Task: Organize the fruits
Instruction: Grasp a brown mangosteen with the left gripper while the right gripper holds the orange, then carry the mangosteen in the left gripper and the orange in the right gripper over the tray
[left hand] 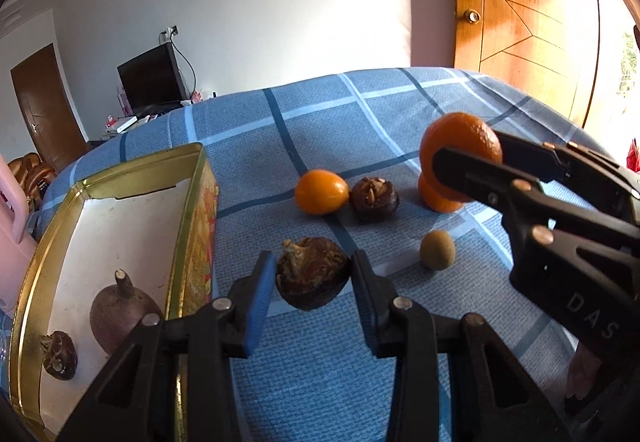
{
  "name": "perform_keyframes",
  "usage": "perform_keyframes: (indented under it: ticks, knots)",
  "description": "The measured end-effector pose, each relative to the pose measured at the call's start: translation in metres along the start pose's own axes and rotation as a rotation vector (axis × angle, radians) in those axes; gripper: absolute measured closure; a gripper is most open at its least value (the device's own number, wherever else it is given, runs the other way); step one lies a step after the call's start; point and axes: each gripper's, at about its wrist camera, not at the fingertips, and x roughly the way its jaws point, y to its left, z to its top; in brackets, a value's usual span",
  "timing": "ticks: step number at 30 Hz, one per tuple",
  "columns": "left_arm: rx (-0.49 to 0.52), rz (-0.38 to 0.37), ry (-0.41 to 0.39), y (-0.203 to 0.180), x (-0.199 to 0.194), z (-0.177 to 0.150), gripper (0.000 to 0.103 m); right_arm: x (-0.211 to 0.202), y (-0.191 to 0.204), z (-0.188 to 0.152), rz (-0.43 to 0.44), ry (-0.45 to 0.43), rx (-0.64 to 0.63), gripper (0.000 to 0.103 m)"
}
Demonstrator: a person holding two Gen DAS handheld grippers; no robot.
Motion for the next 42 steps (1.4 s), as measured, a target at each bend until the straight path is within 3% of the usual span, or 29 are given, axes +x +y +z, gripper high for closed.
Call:
perform_keyframes:
  ticks: [20,42]
  knots:
    - [-0.005,0.011,-0.149,0.0,-0.025,0.004,0.063,-0.009,0.004,-0.001,0.008,-0.053,-0.025,0.063]
    - [-0.041,0.032,-0.249,0.007,-0.045,0.005,0.063,-0.022,0.008,-0.002,-0.013,-0.116,-0.039,0.063]
